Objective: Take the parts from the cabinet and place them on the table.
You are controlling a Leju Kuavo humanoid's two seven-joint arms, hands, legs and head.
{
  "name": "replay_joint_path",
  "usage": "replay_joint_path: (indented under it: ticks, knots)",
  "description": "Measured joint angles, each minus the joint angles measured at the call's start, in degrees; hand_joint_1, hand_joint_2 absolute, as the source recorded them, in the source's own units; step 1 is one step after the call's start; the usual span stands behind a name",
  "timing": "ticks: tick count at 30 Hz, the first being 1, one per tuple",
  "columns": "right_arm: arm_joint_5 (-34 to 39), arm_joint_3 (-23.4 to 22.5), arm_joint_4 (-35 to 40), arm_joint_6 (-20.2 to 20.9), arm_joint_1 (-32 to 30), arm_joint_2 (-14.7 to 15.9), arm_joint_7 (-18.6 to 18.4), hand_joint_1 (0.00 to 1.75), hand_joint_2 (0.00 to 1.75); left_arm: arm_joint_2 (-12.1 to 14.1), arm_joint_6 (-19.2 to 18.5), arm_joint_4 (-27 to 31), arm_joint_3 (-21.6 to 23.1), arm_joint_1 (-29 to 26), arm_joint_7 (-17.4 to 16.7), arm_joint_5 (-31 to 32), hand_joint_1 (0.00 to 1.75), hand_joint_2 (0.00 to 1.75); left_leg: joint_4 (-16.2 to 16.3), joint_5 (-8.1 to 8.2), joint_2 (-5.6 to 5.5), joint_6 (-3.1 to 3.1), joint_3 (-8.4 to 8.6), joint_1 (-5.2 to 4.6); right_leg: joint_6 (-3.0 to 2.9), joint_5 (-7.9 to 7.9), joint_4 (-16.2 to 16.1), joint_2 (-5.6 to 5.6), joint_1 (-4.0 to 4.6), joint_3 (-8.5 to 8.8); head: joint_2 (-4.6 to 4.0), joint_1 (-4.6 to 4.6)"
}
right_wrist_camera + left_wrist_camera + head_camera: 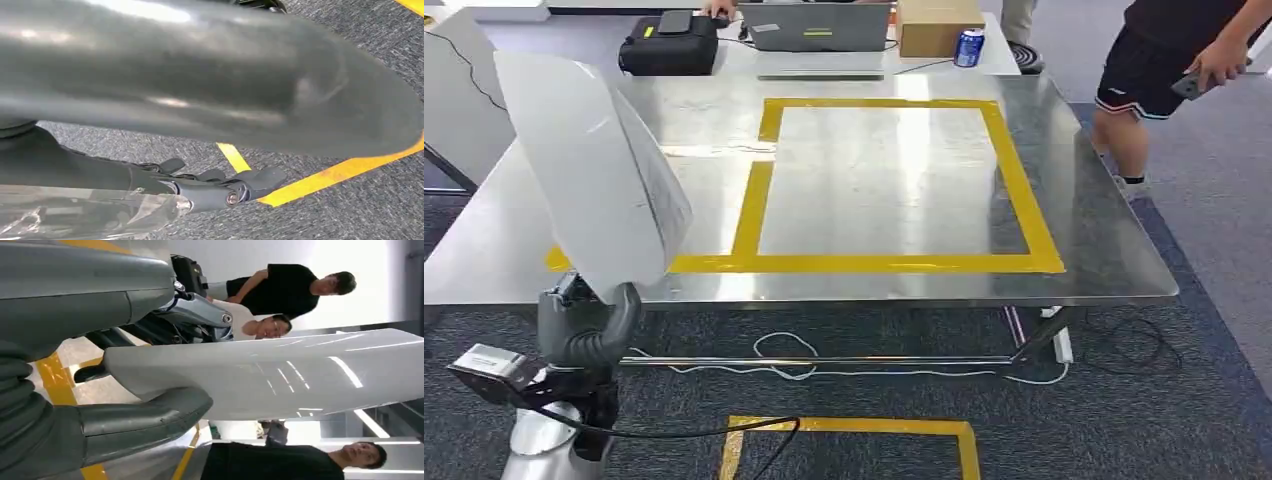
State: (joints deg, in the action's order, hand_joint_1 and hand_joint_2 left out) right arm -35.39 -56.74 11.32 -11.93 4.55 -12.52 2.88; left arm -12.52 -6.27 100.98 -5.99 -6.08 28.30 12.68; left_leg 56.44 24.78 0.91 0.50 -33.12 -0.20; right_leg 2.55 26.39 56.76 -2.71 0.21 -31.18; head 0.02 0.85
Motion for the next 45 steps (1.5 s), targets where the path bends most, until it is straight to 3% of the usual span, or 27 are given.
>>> replay_joint_path:
  ticks: [6,9,10,11,12,14,15,16,17,19,20,21,22,24,26,27,29,30,31,32,33,35,36,37,41,42,45]
  knots:
    - [0.0,0.0,0.0,-0.1,0.0,0.0,0.0,0.0,0.0,0.2,-0.1,0.0,0.0,-0.1,0.0,-0.2,1.75,1.75,0.2,0.27,0.0,-0.44,-0.07,-0.34,0.36,-0.1,-0.1,-0.03,-0.28,0.05,0.0,0.0]
    - [0.0,0.0,0.0,-0.1,0.1,0.0,0.0,0.0,0.0,0.3,-0.1,0.1,-0.1,-0.2,0.0,-0.2,1.75,1.75,-0.1,0.4,-0.09,-1.06,-0.16,-0.62,0.89,-0.03,-0.3,-0.3,-0.54,0.17,0.0,0.07]
    - [0.0,0.0,0.0,-0.1,0.1,0.0,0.0,0.0,0.0,0.3,-0.2,0.3,-0.1,-0.3,0.0,-0.2,1.75,1.75,-0.8,-0.07,-0.16,-1.45,0.37,-0.06,1.23,0.29,-0.1,-0.08,-0.54,-0.14,0.0,0.04]
    - [0.0,0.0,0.0,-0.2,0.1,0.0,0.0,0.0,0.0,0.3,-0.2,0.5,-0.1,-0.2,0.1,-0.2,1.75,1.75,-1.0,-0.06,-0.19,-1.56,0.66,0.01,1.38,1.17,1.4,1.25,-0.6,-0.61,0.0,-0.07]
    - [0.0,0.0,0.0,-0.2,0.1,0.0,0.0,0.0,0.0,0.3,-0.2,0.5,-0.1,-0.1,0.1,-0.2,1.75,1.75,-1.0,0.01,-0.26,-1.84,0.7,0.04,1.42,3.23,5.1,2.05,-0.62,-2.36,0.0,-0.22]
    - [0.0,0.0,0.0,-0.2,0.0,0.0,0.0,0.0,0.0,0.3,-0.3,0.5,-0.1,-0.2,0.1,-0.2,1.75,1.75,-0.9,0.11,-0.45,-1.93,0.74,0.0,1.6,7.19,14.7,2.45,-0.7,-7.44,0.0,-0.26]
    - [0.0,0.0,0.0,-0.2,-0.1,0.0,0.0,0.0,0.0,0.3,-0.3,0.5,-0.1,-0.3,0.1,-0.2,1.75,1.75,-0.9,0.17,-0.75,-1.86,0.79,0.0,1.71,7.94,18.2,2.48,-0.71,-9.49,0.0,-0.31]
    - [0.0,0.0,0.0,-0.2,-0.3,0.0,0.0,0.0,0.0,0.3,-0.3,0.5,-0.1,-0.3,0.1,-0.2,1.75,1.75,-0.9,0.29,-0.96,-1.72,0.92,0.03,1.74,7.08,18.5,2.46,-0.81,-10.17,0.0,-0.28]
    - [0.0,0.0,0.0,-0.2,-0.3,0.0,0.0,0.0,0.0,0.3,-0.3,0.5,-0.1,-0.4,0.1,-0.3,1.75,1.75,-0.9,0.48,-1.25,-1.51,1.15,0.14,1.77,4.92,16.2,2.46,-0.91,-9.33,0.0,-0.31]
    - [0.0,0.0,0.0,-0.2,-0.3,0.0,0.1,0.0,0.0,0.3,-0.3,0.5,-0.1,-0.4,0.1,-0.3,1.75,1.75,-0.7,1.02,-1.71,-0.85,1.85,0.41,1.87,-0.74,6.2,2.47,-1.15,-4.84,0.0,-0.33]
    - [0.0,0.0,0.0,-0.2,-0.3,0.0,0.1,0.0,0.0,0.4,-0.3,0.5,-0.1,-0.3,0.1,-0.3,1.75,1.75,-0.5,1.39,-1.8,-0.4,1.99,0.35,2.07,-1.83,2.2,2.66,-1.38,-3.08,0.0,-0.37]
    - [0.0,0.0,0.0,0.0,-0.2,0.0,0.1,0.0,0.0,0.4,-0.3,0.5,-0.1,-0.3,0.1,-0.3,1.75,1.75,0.0,1.77,-1.95,0.02,1.74,-0.01,1.68,-0.8,1.5,3.24,-1.31,-2.2,0.0,-0.61]
    - [0.0,0.0,0.0,0.0,-0.1,0.0,0.0,0.0,0.0,0.4,-0.3,0.7,-0.1,-0.4,0.1,-0.4,1.75,1.75,0.0,1.7,-2.0,0.26,1.62,-0.03,0.66,-0.79,1.7,3.2,-1.27,-2.59,0.0,-0.16]
    - [-0.1,0.0,0.0,0.1,-0.3,0.0,0.0,0.0,0.0,0.5,-0.4,0.9,-0.2,-0.4,0.1,-0.6,1.75,1.75,-0.3,1.75,-2.01,0.71,1.8,0.23,-0.18,-0.52,1.9,3.22,-0.86,-2.66,0.0,-0.09]
    - [-0.1,0.0,0.0,0.2,-0.2,0.0,0.0,0.0,0.0,0.5,-0.4,1.2,-0.2,-0.4,0.0,-0.7,1.75,1.75,0.7,2.8,-1.75,1.45,1.73,0.37,-1.04,-0.47,1.7,3.18,-1.22,-2.22,0.0,0.0]
    - [-0.1,0.0,0.0,0.2,-0.2,0.0,0.0,0.0,0.0,0.5,-0.2,1.4,-0.2,-0.2,0.0,-0.7,1.75,1.75,3.5,4.35,-1.62,1.71,0.25,0.38,-1.41,-0.27,1.7,3.11,-1.23,-2.09,0.0,0.42]
    - [-0.2,0.0,0.0,0.2,-0.3,0.0,0.0,0.0,0.0,0.6,-0.2,1.5,-0.2,-0.4,-0.2,-0.8,1.75,1.75,13.5,8.5,-1.62,2.07,-5.29,0.52,-1.77,0.0,1.7,2.98,-1.22,-1.92,0.0,0.46]
    - [-0.2,0.0,0.0,0.2,-0.3,0.0,0.0,0.0,0.0,0.6,-0.1,1.5,-0.2,-0.5,-0.4,-0.8,1.75,1.75,17.1,9.29,-1.62,2.14,-7.62,0.55,-1.79,0.17,1.7,2.98,-1.22,-1.81,0.0,0.5]
    - [-0.2,0.0,0.0,0.2,-0.3,0.0,0.0,0.0,0.0,0.6,-0.1,1.5,-0.3,-0.5,-0.4,-0.8,1.75,1.75,18.3,8.59,-1.62,2.16,-8.9,0.6,-1.74,0.37,1.7,2.98,-1.22,-1.58,0.0,0.46]
    - [-0.2,0.0,0.0,0.2,-0.3,0.0,0.1,0.0,0.0,0.7,0.0,1.5,-0.3,-0.5,-0.5,-0.9,1.75,1.75,17.0,6.66,-1.6,2.15,-8.75,0.67,-1.64,0.61,1.7,3.0,-1.25,-1.24,0.0,0.5]
    - [-0.2,0.0,0.0,0.2,-0.4,0.0,0.0,0.0,0.0,0.7,0.0,1.5,-0.3,-0.5,-0.5,-0.9,1.75,1.75,13.8,3.89,-1.57,2.1,-7.51,0.77,-1.51,0.93,1.7,3.02,-1.31,-0.75,0.0,0.46]
    - [-0.2,0.0,0.0,0.2,-0.3,0.0,0.0,0.0,0.0,0.7,0.0,1.6,-0.3,-0.5,-0.5,-0.9,1.75,1.75,4.1,-1.88,-0.98,2.17,-3.28,0.92,-0.85,1.73,1.7,3.08,-1.45,0.28,0.0,0.5]
    - [-0.1,0.0,0.0,0.2,-0.3,0.1,0.0,0.0,0.0,0.7,0.0,1.6,-0.3,-0.4,-0.5,-0.9,1.75,1.75,2.1,-1.12,-0.8,2.33,-2.15,0.66,-0.33,2.25,1.9,3.11,-0.99,0.37,0.0,0.68]
    - [-0.1,0.0,0.0,0.2,-0.3,0.1,0.1,0.0,0.0,0.7,0.0,1.7,-0.3,-0.3,-0.5,-0.9,1.75,1.75,1.4,-0.43,-0.94,1.47,-1.94,0.76,-0.01,2.48,2.0,3.13,-0.93,0.35,0.0,0.75]
    - [-0.1,0.0,0.0,0.2,-0.2,0.1,0.0,0.0,0.0,0.8,0.0,2.0,-0.6,-0.4,-0.6,-0.9,1.75,1.75,1.2,0.03,-1.23,-0.04,-1.51,0.88,1.22,3.19,1.3,2.75,-1.11,1.04,0.0,0.53]
    - [-0.1,0.0,0.0,0.2,-0.1,0.1,0.0,0.0,0.0,0.8,-0.1,2.1,-0.6,-0.3,-0.5,-0.9,1.75,1.75,1.2,0.34,-1.23,-0.52,-1.2,0.87,1.34,4.29,3.7,2.73,-1.06,0.05,0.0,0.11]
    - [-0.1,0.0,0.0,0.2,-0.2,0.1,0.0,0.0,0.0,0.7,-0.1,2.1,-0.6,-0.3,-0.5,-0.9,1.75,1.75,1.2,1.15,-1.23,-1.27,-0.46,0.47,1.41,9.43,17.8,2.75,-0.89,-8.18,0.0,0.0]
